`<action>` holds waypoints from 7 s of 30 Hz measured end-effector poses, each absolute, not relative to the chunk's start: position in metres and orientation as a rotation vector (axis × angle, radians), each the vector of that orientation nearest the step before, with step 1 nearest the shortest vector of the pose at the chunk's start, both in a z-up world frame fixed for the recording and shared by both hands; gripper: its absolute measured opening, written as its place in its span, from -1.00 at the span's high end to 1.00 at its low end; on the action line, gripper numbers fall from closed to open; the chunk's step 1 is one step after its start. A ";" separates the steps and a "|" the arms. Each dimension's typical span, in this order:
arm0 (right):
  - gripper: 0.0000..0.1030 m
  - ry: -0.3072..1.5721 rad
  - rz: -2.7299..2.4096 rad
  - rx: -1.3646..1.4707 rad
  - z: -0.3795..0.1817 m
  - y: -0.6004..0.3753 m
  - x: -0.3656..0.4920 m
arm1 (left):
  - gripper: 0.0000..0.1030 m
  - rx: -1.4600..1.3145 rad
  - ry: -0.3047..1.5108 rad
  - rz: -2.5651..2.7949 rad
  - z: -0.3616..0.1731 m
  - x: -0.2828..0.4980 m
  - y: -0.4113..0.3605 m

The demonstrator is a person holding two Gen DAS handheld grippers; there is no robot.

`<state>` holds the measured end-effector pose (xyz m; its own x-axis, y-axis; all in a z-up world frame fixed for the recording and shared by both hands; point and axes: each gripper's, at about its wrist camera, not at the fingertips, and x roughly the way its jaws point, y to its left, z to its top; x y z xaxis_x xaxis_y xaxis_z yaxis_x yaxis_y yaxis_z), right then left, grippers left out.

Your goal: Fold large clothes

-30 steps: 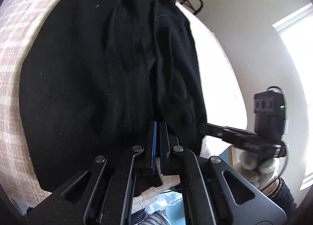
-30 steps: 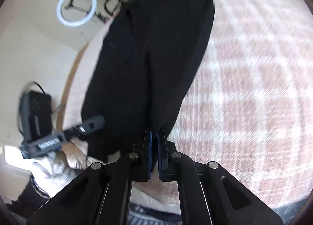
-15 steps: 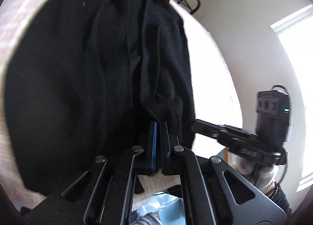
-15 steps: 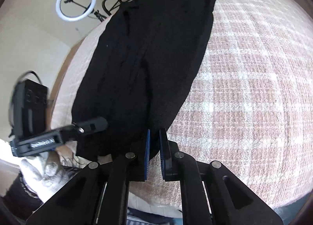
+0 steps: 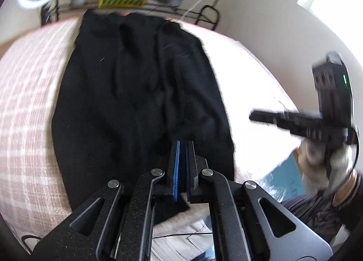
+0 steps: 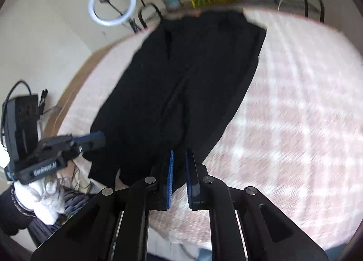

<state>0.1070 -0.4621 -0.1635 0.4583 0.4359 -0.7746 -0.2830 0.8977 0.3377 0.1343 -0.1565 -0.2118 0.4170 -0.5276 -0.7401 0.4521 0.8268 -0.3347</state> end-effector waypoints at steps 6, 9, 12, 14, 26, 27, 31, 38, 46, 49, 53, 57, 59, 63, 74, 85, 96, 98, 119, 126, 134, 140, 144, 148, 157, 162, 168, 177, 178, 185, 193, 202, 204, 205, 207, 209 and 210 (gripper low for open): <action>0.29 0.871 0.384 0.267 -0.145 -0.505 0.113 | 0.26 0.038 0.968 -0.760 -0.218 0.099 -0.215; 0.05 0.886 0.362 0.288 -0.144 -0.526 0.122 | 0.26 0.107 0.998 -0.776 -0.233 0.092 -0.241; -0.02 0.891 0.332 0.381 -0.147 -0.554 0.128 | 0.26 0.172 1.034 -0.726 -0.247 0.095 -0.252; -0.02 0.898 0.324 0.436 -0.153 -0.564 0.136 | 0.26 0.200 1.064 -0.695 -0.256 0.101 -0.258; -0.02 0.911 0.325 0.568 -0.164 -0.576 0.212 | 0.89 0.095 1.066 -0.684 -0.256 0.119 -0.239; -0.02 0.914 0.320 0.575 -0.167 -0.576 0.223 | 0.89 0.032 1.083 -0.692 -0.254 0.121 -0.232; -0.02 0.935 0.277 0.598 -0.184 -0.571 0.269 | 0.89 -0.073 1.073 -0.709 -0.242 0.119 -0.217; -0.02 0.945 0.221 0.527 -0.215 -0.550 0.347 | 0.89 -0.160 1.059 -0.729 -0.232 0.120 -0.198; -0.08 0.953 0.246 0.520 -0.238 -0.527 0.382 | 0.89 -0.247 1.107 -0.753 -0.240 0.139 -0.192; 0.13 0.972 0.310 0.506 -0.240 -0.509 0.389 | 0.90 -0.266 1.113 -0.758 -0.244 0.137 -0.188; 0.80 1.023 0.258 0.328 -0.233 -0.480 0.394 | 0.90 -0.317 1.124 -0.755 -0.246 0.138 -0.178; 0.84 1.022 0.197 0.279 -0.210 -0.469 0.397 | 0.90 -0.377 1.115 -0.747 -0.247 0.138 -0.164; 0.84 1.006 0.167 0.250 -0.196 -0.459 0.398 | 0.90 -0.394 1.104 -0.747 -0.246 0.137 -0.154; 0.85 0.973 0.157 0.149 -0.170 -0.418 0.400 | 0.90 -0.432 1.080 -0.739 -0.246 0.131 -0.139; 0.86 0.936 0.289 -0.439 -0.205 -0.220 0.379 | 0.90 -0.508 1.135 -0.673 -0.276 0.122 -0.091; 0.74 0.968 0.414 -0.220 -0.199 -0.250 0.384 | 0.90 -0.512 1.131 -0.675 -0.270 0.125 -0.077; 0.39 0.873 0.510 0.332 -0.087 -0.406 0.298 | 0.90 -0.591 1.134 -0.677 -0.277 0.135 -0.070; 0.39 0.891 0.482 0.310 -0.087 -0.420 0.269 | 0.90 -0.605 1.136 -0.671 -0.280 0.135 -0.065; 0.48 1.031 0.353 0.067 -0.197 -0.329 0.236 | 0.90 -0.476 1.010 -0.500 -0.222 0.150 0.016; 0.48 1.059 0.609 0.168 -0.211 -0.289 0.255 | 0.90 -0.501 0.971 -0.469 -0.216 0.179 0.036; 0.48 1.014 0.636 0.215 -0.173 -0.336 0.220 | 0.90 -0.434 0.975 -0.495 -0.212 0.172 0.032; 0.46 1.060 0.532 0.211 -0.154 -0.371 0.169 | 0.85 -0.479 1.040 -0.474 -0.227 0.172 0.042; 0.18 1.101 0.539 0.200 -0.160 -0.385 0.124 | 0.16 -0.520 1.116 -0.502 -0.244 0.179 0.045; 0.18 1.156 0.544 0.248 -0.185 -0.394 0.105 | 0.16 -0.570 1.172 -0.497 -0.263 0.187 0.048; 0.18 1.245 0.602 0.411 -0.228 -0.395 0.117 | 0.16 -0.678 1.235 -0.513 -0.287 0.197 0.036; 0.83 1.233 0.661 0.470 -0.236 -0.386 0.121 | 0.93 -0.633 1.279 -0.511 -0.300 0.200 0.016; 0.83 1.168 0.643 0.463 -0.212 -0.391 0.110 | 0.92 -0.577 1.163 -0.528 -0.264 0.183 0.018; 0.63 1.229 0.628 0.348 -0.220 -0.379 0.121 | 0.44 -0.615 1.209 -0.470 -0.284 0.201 0.041; 0.54 1.218 0.634 0.360 -0.219 -0.380 0.122 | 0.35 -0.630 1.212 -0.483 -0.286 0.204 0.043; 0.83 1.203 0.668 0.362 -0.220 -0.365 0.119 | 0.94 -0.611 1.265 -0.541 -0.303 0.211 0.021; 0.83 1.230 0.664 0.445 -0.229 -0.381 0.118 | 0.94 -0.594 1.246 -0.528 -0.298 0.206 0.013; 0.23 1.247 0.750 0.353 -0.225 -0.364 0.118 | 0.51 -0.594 1.267 -0.593 -0.303 0.200 0.012; 0.67 1.266 0.767 0.364 -0.226 -0.360 0.126 | 0.88 -0.597 1.304 -0.603 -0.309 0.201 0.008; 0.74 1.278 0.782 0.398 -0.228 -0.365 0.126 | 0.88 -0.612 1.303 -0.605 -0.309 0.201 0.008; 0.74 1.273 0.804 0.493 -0.228 -0.369 0.128 | 0.90 -0.641 1.300 -0.619 -0.304 0.199 0.007; 0.74 1.255 0.823 0.576 -0.221 -0.381 0.133 | 0.91 -0.697 1.285 -0.640 -0.294 0.206 0.005; 0.75 1.244 0.831 0.615 -0.219 -0.382 0.134 | 0.91 -0.734 1.275 -0.649 -0.290 0.207 0.007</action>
